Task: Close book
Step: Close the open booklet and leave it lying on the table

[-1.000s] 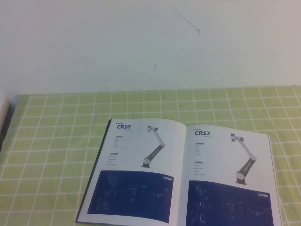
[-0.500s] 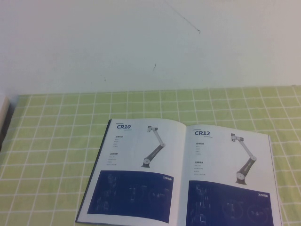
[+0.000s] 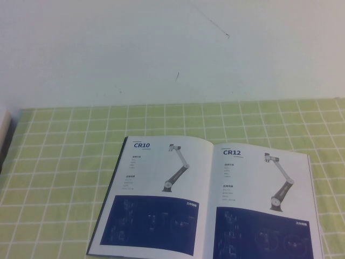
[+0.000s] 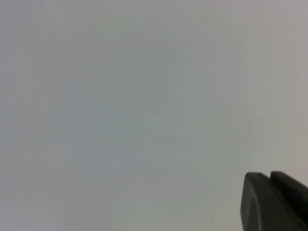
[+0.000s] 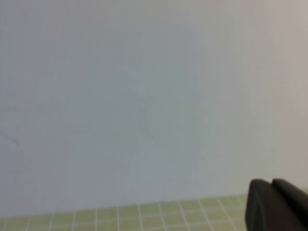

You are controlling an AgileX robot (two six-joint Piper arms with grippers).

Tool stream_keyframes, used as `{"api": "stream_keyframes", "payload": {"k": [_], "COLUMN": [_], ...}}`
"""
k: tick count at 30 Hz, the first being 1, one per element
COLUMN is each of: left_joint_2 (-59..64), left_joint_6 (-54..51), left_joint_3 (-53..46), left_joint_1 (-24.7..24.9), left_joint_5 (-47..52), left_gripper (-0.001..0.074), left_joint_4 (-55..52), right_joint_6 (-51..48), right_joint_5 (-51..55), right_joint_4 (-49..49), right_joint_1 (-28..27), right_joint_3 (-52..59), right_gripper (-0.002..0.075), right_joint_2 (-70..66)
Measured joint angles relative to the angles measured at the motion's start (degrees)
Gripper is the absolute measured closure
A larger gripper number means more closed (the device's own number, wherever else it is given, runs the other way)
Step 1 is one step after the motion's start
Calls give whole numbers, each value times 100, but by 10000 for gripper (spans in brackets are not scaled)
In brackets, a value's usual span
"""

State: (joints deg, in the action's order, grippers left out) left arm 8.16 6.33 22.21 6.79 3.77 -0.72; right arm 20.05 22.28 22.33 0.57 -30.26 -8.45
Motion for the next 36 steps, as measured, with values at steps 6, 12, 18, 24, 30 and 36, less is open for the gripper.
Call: {"api": "stream_keyframes", "payload": {"k": [6, 12, 18, 24, 30, 36], "left_joint_2": [1646, 3461, 4845, 6036, 7157, 8241], "left_joint_6": [-35, -155, -1311, -1923, -2081, -1720], "left_joint_3": [926, 955, 1251, 2010, 2882, 3531], "left_joint_1": [0, 0, 0, 0, 281, 790], "left_joint_5": [1855, 2373, 2710, 3240, 3471, 3405], "left_gripper": [738, 738, 738, 738, 738, 738], "left_joint_4": [0, 341, 1619, 2146, 2036, 1263], "right_joint_6": [-2005, -4102, -5844, -6316, -6457, -6478], "right_joint_5": [777, 1904, 2294, 1839, 881, 438], "right_joint_4": [-1870, -4226, -5571, -5824, -5884, -5972], "right_joint_1": [0, 0, 0, 337, 1164, 1407], "right_joint_3": [-722, -1148, -1181, -1203, -1216, -1262], "right_gripper": [729, 729, 729, 729, 729, 729], "right_joint_2": [-1577, -3448, -5065, -6173, -7366, -8674]}}
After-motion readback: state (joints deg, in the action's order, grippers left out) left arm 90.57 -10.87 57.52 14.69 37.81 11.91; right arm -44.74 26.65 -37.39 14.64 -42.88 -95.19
